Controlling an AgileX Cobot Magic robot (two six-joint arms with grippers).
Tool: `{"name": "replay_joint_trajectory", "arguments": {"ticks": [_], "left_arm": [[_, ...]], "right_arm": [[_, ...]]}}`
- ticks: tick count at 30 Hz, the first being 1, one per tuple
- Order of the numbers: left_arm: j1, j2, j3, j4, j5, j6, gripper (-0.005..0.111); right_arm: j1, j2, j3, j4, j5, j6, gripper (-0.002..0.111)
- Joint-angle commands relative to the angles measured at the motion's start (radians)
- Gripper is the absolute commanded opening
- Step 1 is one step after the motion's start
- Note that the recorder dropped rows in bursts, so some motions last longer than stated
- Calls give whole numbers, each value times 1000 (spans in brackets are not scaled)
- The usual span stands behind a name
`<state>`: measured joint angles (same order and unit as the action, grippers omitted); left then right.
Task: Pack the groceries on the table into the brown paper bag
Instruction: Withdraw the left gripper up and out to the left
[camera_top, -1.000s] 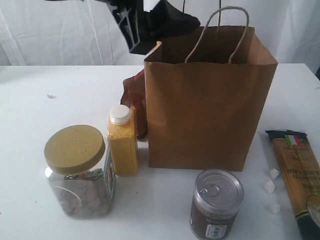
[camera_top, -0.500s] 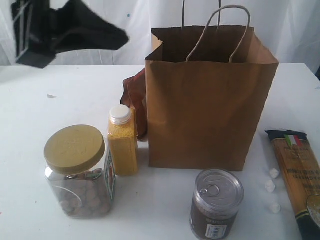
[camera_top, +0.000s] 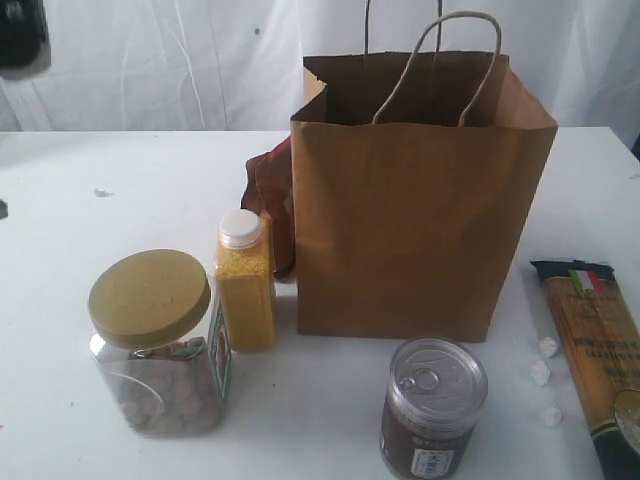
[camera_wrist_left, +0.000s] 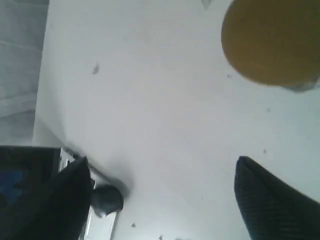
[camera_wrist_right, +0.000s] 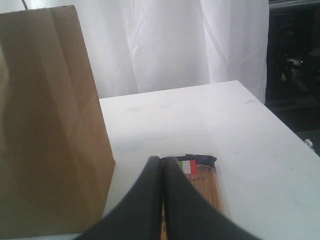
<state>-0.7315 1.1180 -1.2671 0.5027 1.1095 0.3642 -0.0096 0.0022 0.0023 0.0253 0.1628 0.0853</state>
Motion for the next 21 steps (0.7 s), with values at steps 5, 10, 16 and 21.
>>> {"name": "replay_joint_trajectory", "arguments": {"ticks": [5,10,16,21], "left_arm": [[8,-14,325,320,-97,-30,79],[126,-23,471,335,-349,-174,79],[398,-33,499,20,-658,-214,75],[661,-5,499,-237,-741,-102,58]], "right_arm": [[-2,-2,-2,0,-1,1,0],[-2,-2,-2,0,-1,1,0],[-2,-2,-2,0,-1,1,0],[-2,-2,-2,0,-1,1,0]]}}
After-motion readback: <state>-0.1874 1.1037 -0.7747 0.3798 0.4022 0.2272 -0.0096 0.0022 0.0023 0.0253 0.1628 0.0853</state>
